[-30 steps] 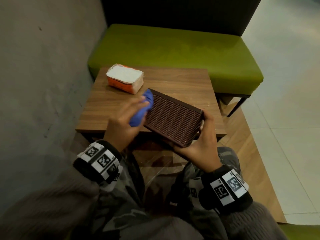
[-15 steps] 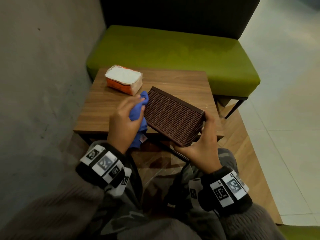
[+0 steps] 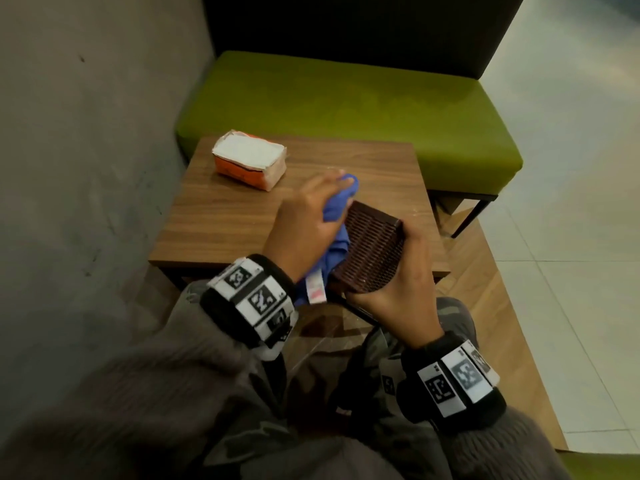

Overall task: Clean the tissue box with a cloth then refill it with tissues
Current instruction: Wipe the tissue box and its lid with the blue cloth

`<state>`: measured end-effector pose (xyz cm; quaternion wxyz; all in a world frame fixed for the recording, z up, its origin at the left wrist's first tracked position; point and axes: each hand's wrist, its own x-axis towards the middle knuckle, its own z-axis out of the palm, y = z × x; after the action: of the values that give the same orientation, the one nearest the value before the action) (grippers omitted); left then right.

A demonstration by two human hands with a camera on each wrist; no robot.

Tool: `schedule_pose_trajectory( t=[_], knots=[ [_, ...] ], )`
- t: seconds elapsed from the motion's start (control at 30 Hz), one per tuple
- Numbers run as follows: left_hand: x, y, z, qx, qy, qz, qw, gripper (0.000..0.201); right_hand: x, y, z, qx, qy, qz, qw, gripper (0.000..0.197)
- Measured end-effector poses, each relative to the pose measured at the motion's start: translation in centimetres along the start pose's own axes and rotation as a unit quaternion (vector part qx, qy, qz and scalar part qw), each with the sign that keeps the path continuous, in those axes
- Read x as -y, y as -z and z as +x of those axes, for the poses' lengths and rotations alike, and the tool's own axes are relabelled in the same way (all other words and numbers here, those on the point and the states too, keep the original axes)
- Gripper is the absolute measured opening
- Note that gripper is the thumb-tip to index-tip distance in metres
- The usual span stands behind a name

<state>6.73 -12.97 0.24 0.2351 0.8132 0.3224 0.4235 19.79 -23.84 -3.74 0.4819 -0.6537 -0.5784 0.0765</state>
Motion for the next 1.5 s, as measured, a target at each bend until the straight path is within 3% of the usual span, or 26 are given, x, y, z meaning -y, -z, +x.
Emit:
schedule_pose_trajectory(
  t=[0.07, 0.17, 0.2, 0.23, 0.3, 0.4, 0.5, 0.57, 0.63, 0.7, 0.8, 0.87, 0.93, 1.1, 1.2, 1.27, 1.37, 1.43, 1.5],
  knots=[
    [-0.6, -0.3, 0.1, 0.004, -0.012, 0.003, 1.000, 0.034, 0.4, -0.6, -0.1, 0.015, -0.012, -0.014, 1.000, 0.092],
    [-2.8, -1.4, -2.2, 0.111, -0.211, 0.011, 0.971, 0.040, 1.7, -3.3, 0.5, -0.040, -0.097, -0.132, 0.986, 0.068],
    [-2.7, -1.5, -2.4, 0.137, -0.252, 0.016, 0.958, 0.041, 2.0, -3.3, 0.6, -0.063, -0.121, -0.164, 0.977, 0.063],
    [-2.2, -1.3, -2.1, 0.143, -0.251, 0.017, 0.957, 0.042, 1.4, -3.1, 0.6, -0.044, -0.098, -0.115, 0.988, 0.069],
    [-0.2, -0.7, -0.7, 0.081, -0.159, 0.003, 0.984, 0.040, 0.0, -1.6, -0.2, 0.007, -0.018, 0.018, 1.000, 0.089],
    [2.9, 0.8, 0.4, -0.014, -0.022, -0.010, 1.000, 0.030, -1.1, 0.0, -0.4, 0.001, 0.007, 0.013, 1.000, 0.101],
    [5.2, 1.7, 0.0, 0.022, 0.036, -0.008, 0.999, 0.026, -1.5, 0.3, -0.8, 0.049, -0.011, 0.012, 0.999, 0.102],
    [6.2, 2.5, -0.1, 0.037, 0.126, 0.005, 0.991, 0.023, -2.0, 0.9, -1.5, 0.070, -0.023, 0.042, 0.996, 0.101],
    [7.5, 3.9, -0.1, 0.081, 0.238, -0.042, 0.967, 0.021, -2.1, 1.7, -1.9, 0.072, -0.041, 0.088, 0.993, 0.099],
    [8.7, 6.0, -0.7, 0.181, 0.277, -0.173, 0.928, 0.035, -2.1, 2.5, -1.6, 0.066, -0.067, 0.140, 0.986, 0.099],
    [8.4, 8.1, -0.9, 0.324, 0.223, -0.238, 0.888, 0.093, -2.6, 3.9, -0.3, 0.064, -0.083, 0.164, 0.981, 0.100],
    [6.6, 8.3, -0.4, 0.365, 0.177, -0.221, 0.887, 0.112, -3.0, 4.2, 0.2, 0.081, -0.075, 0.170, 0.979, 0.102],
    [4.9, 8.0, 0.4, 0.379, 0.135, -0.175, 0.899, 0.113, -3.0, 4.2, 0.5, 0.108, -0.071, 0.185, 0.974, 0.101],
    [3.3, 7.7, 1.0, 0.377, 0.110, -0.105, 0.914, 0.103, -3.0, 4.6, 0.7, 0.151, -0.071, 0.184, 0.969, 0.093],
    [2.6, 7.5, 0.6, 0.332, 0.082, -0.030, 0.939, 0.101, -3.8, 4.3, 0.7, 0.185, -0.099, 0.142, 0.967, 0.112],
    [1.3, 7.5, 0.7, 0.299, 0.039, 0.085, 0.950, 0.105, -3.8, 3.5, 0.3, 0.165, -0.085, 0.076, 0.980, 0.128],
    [-1.1, 7.1, 0.7, 0.294, -0.038, 0.313, 0.902, 0.109, -1.3, 1.7, -0.1, 0.120, 0.000, -0.027, 0.992, 0.129],
    [-2.1, 6.1, 0.4, 0.296, -0.081, 0.378, 0.874, 0.109, 0.8, 0.4, 0.0, 0.112, 0.004, -0.030, 0.993, 0.127],
    [-2.5, 5.4, 0.0, 0.303, -0.105, 0.389, 0.864, 0.107, 1.9, -0.5, 0.2, 0.093, -0.021, -0.021, 0.995, 0.126]
  ],
)
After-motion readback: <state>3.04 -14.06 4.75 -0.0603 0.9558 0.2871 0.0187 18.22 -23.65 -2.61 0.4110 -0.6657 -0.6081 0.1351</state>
